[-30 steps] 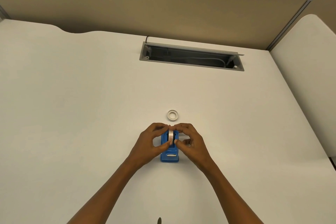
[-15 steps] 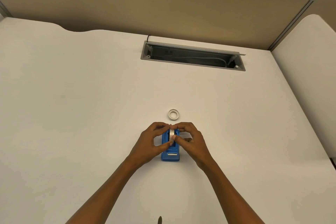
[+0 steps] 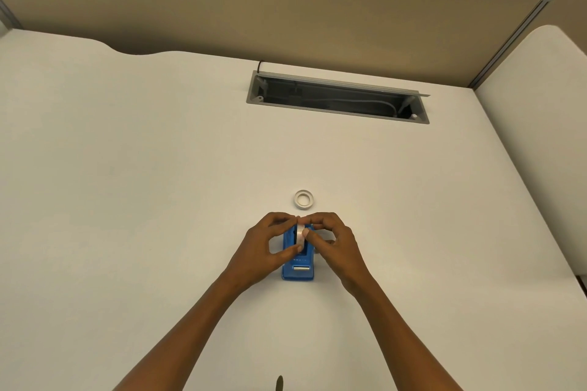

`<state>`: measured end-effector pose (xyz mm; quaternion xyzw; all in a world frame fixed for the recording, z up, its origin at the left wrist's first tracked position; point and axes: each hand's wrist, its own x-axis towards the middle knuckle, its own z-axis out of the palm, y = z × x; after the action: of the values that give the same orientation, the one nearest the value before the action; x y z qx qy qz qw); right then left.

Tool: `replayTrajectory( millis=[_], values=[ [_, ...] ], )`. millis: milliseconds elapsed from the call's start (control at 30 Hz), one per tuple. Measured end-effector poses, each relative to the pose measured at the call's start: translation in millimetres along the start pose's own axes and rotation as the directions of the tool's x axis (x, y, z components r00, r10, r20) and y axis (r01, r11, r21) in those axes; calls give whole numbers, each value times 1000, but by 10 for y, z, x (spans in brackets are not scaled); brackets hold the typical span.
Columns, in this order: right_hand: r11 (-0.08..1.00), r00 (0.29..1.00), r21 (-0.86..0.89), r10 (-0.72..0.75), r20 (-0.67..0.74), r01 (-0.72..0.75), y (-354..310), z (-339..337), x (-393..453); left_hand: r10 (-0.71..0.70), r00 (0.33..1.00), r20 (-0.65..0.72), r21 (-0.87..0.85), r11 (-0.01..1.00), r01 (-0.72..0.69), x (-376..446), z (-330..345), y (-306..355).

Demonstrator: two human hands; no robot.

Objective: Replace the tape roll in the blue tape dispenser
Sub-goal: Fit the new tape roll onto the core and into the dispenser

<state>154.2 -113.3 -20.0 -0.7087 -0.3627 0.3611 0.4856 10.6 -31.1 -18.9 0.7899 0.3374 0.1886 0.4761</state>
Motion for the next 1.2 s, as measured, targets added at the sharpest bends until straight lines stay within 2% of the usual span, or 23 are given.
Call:
replayTrajectory(
  millis=[267, 567, 867, 1067, 1200],
  values=[
    [1000, 998, -27, 1, 65, 1, -27, -38, -7, 20, 1000, 3, 14, 1000, -20, -5, -4, -24],
    [998, 998, 8, 63, 5, -63, -59, -2, 48, -28, 999, -18, -39, 999, 27, -19, 11, -12],
    [983, 988, 110, 150, -24, -147, -64, 25, 138, 6, 1000, -24, -38, 999, -7, -20, 0, -28],
    [958, 983, 221, 170, 75, -183, -82, -49, 115, 20, 999, -27, -60, 998, -22, -32, 2, -40],
    [980, 977, 155, 97, 189, -127, -38, -144, 58, -3, 1000, -29, -63, 998, 1, -28, 11, -33]
  ],
)
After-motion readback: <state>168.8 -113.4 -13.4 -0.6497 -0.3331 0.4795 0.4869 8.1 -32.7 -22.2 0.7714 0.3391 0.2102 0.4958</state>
